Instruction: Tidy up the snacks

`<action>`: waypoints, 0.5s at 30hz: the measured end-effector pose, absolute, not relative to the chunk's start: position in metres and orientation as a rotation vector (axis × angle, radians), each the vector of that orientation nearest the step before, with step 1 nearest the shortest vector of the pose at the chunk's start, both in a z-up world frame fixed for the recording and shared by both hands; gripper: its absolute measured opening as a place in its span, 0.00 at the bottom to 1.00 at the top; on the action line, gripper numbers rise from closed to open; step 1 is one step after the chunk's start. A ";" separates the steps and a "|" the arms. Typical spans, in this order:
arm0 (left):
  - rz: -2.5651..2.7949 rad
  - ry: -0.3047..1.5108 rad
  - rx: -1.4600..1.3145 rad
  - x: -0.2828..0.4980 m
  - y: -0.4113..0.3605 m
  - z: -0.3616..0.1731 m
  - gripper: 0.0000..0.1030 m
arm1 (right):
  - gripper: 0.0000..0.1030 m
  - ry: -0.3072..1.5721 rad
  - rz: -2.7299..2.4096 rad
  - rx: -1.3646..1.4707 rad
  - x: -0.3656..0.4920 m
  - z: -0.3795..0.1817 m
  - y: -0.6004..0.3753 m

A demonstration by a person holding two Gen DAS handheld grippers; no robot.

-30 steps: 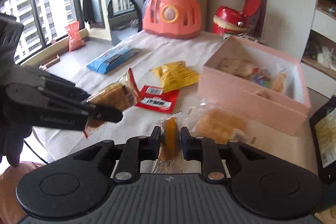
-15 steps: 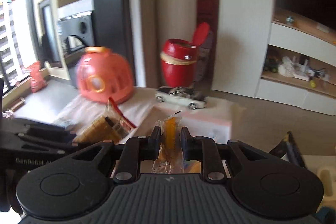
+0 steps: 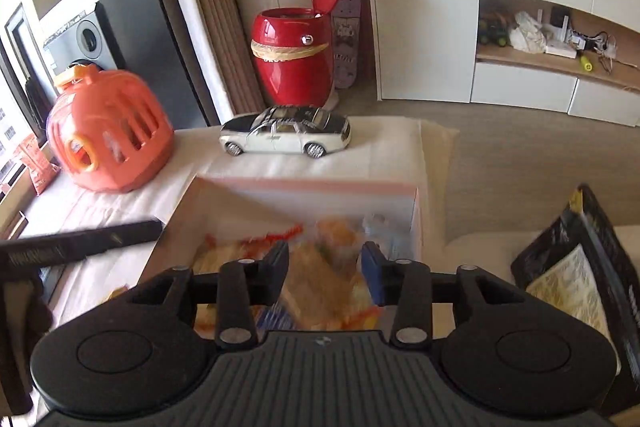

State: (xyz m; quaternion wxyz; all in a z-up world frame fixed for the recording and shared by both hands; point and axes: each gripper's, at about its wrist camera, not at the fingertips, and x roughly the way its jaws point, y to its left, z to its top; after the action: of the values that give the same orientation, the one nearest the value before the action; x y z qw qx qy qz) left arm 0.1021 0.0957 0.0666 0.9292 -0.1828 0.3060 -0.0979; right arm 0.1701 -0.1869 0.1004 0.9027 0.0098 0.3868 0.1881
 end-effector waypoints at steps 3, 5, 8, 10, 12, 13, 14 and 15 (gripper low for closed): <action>-0.112 0.586 -0.335 0.058 0.121 0.068 0.26 | 0.43 0.741 0.472 0.004 0.129 0.105 -0.182; -0.027 0.563 -0.318 0.035 0.143 0.068 0.26 | 0.52 0.709 0.521 -0.008 0.106 0.107 -0.173; 0.159 0.526 -0.314 0.009 0.186 0.068 0.26 | 0.60 0.691 0.605 -0.045 0.078 0.107 -0.149; 0.300 0.524 -0.328 -0.001 0.218 0.065 0.26 | 0.60 0.672 0.643 -0.090 0.060 0.103 -0.131; 0.385 0.547 -0.396 -0.011 0.245 0.059 0.26 | 0.62 0.657 0.680 -0.117 0.045 0.097 -0.116; 0.397 0.557 -0.433 -0.017 0.252 0.058 0.26 | 0.63 0.663 0.704 -0.119 0.037 0.094 -0.108; 0.374 0.560 -0.450 -0.022 0.252 0.057 0.26 | 0.64 0.675 0.733 -0.122 0.031 0.089 -0.101; 0.328 0.563 -0.453 -0.026 0.248 0.057 0.26 | 0.64 0.688 0.763 -0.129 0.024 0.083 -0.095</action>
State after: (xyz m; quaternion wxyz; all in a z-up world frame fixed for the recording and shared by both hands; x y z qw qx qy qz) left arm -0.0261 0.2476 0.0567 0.9223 -0.2206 0.2740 0.1599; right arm 0.0235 -0.0955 0.0832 0.8690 -0.0616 0.3290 0.3645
